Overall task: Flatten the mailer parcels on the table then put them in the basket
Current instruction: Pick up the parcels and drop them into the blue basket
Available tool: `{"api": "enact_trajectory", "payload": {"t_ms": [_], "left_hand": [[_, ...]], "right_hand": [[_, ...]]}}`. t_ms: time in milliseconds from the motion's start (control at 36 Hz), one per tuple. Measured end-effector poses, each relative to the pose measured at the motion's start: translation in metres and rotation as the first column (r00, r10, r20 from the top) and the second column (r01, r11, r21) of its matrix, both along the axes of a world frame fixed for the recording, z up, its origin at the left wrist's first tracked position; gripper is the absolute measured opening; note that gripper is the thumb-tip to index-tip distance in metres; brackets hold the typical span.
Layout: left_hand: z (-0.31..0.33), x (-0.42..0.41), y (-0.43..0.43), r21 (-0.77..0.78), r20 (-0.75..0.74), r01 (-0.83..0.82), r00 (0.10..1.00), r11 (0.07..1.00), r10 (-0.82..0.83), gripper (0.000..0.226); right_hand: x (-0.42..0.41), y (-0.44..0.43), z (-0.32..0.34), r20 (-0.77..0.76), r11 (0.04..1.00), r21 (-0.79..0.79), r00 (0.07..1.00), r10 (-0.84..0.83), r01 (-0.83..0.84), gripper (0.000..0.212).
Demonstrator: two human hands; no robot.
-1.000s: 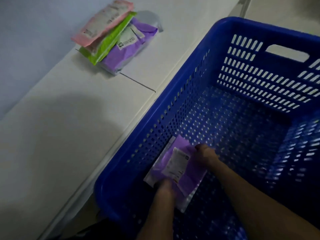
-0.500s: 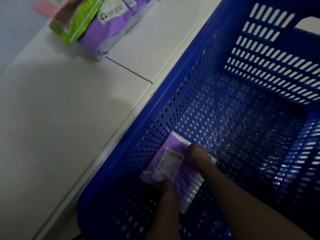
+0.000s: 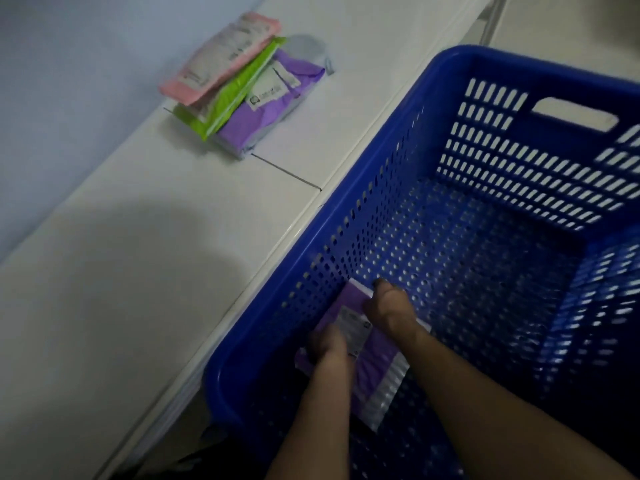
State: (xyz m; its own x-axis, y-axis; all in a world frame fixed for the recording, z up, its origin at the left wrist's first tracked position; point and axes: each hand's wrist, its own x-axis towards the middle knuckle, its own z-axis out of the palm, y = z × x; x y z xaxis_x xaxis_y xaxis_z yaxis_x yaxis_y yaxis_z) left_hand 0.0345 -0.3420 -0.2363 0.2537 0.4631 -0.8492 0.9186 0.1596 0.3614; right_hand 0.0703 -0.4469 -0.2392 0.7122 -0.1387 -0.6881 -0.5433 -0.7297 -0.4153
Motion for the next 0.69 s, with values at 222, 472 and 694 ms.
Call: {"api": "enact_trajectory", "payload": {"t_ms": [222, 472, 694], "left_hand": [[0.086, 0.017, -0.014, -0.295, 0.274, 0.095, 0.962, 0.951, -0.011, 0.038], [0.201, 0.036, 0.013, -0.262, 0.505, 0.197, 0.862, 0.945, -0.04, 0.019], [0.271, 0.039, 0.059, -0.177, 0.613, 0.175, 0.789, 0.969, -0.031, 0.011]], "right_hand": [[-0.01, -0.011, 0.083, 0.089, 0.997, 0.026, 0.994, 0.065, -0.067, 0.048], [-0.01, -0.031, 0.188, 0.305, 0.983, -0.122, 0.937, 0.171, -0.14, 0.038], [-0.001, 0.0, 0.269, 0.481, 0.968, -0.157, 0.84, 0.249, -0.197, 0.041]]}}
